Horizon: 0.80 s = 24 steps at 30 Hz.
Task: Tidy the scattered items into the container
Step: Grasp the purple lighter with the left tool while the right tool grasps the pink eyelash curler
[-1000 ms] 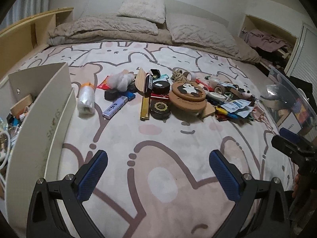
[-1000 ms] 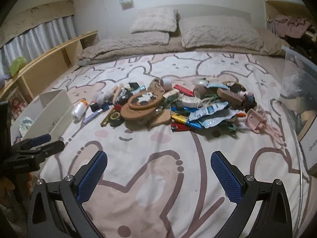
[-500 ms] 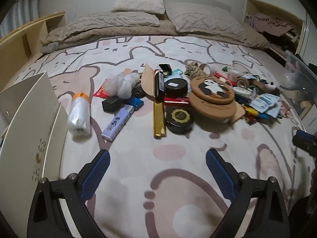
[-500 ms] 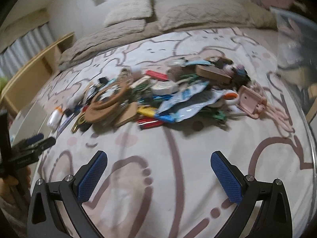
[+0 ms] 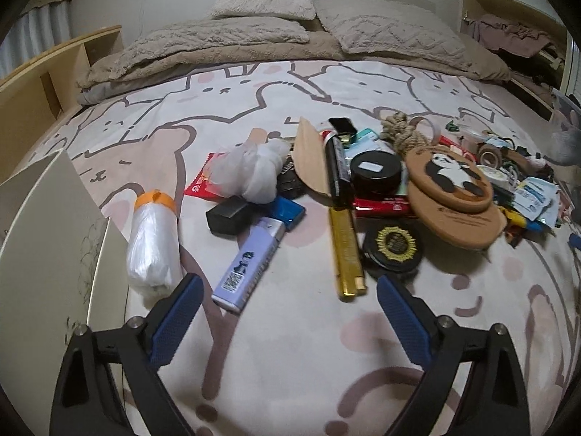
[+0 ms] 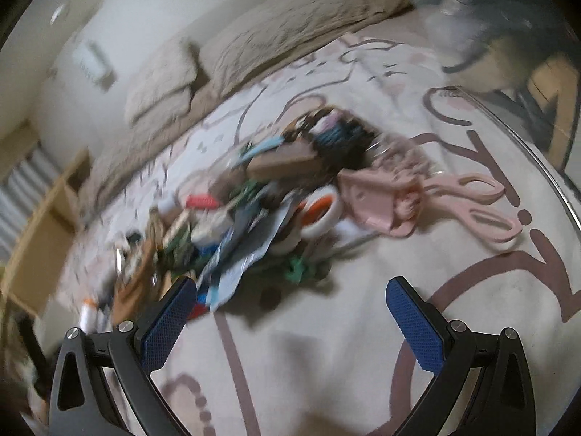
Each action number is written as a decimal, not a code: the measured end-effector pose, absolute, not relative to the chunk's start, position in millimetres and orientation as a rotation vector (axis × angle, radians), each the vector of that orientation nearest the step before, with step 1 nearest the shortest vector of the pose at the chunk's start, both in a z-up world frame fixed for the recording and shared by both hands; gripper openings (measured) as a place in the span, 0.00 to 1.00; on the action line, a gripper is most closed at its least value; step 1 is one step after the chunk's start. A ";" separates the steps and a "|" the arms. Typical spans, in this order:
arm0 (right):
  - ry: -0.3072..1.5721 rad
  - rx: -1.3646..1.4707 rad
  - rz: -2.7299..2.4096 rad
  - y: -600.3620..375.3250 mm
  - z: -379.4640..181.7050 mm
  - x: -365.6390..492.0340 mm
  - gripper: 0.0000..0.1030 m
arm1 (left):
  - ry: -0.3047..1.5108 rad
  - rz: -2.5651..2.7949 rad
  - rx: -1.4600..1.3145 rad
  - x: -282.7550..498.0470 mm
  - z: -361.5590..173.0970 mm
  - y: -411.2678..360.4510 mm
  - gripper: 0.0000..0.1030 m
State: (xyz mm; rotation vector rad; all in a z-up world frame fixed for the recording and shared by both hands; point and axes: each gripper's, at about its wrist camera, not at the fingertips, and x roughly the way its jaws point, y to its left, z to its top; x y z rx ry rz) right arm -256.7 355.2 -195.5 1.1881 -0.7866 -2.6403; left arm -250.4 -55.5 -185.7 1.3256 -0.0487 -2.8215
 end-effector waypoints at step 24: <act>-1.265 1.107 -2.698 429.2 -208.5 -277.8 1.00 | 0.010 -2.841 1.461 -283.7 -213.4 -80.3 0.58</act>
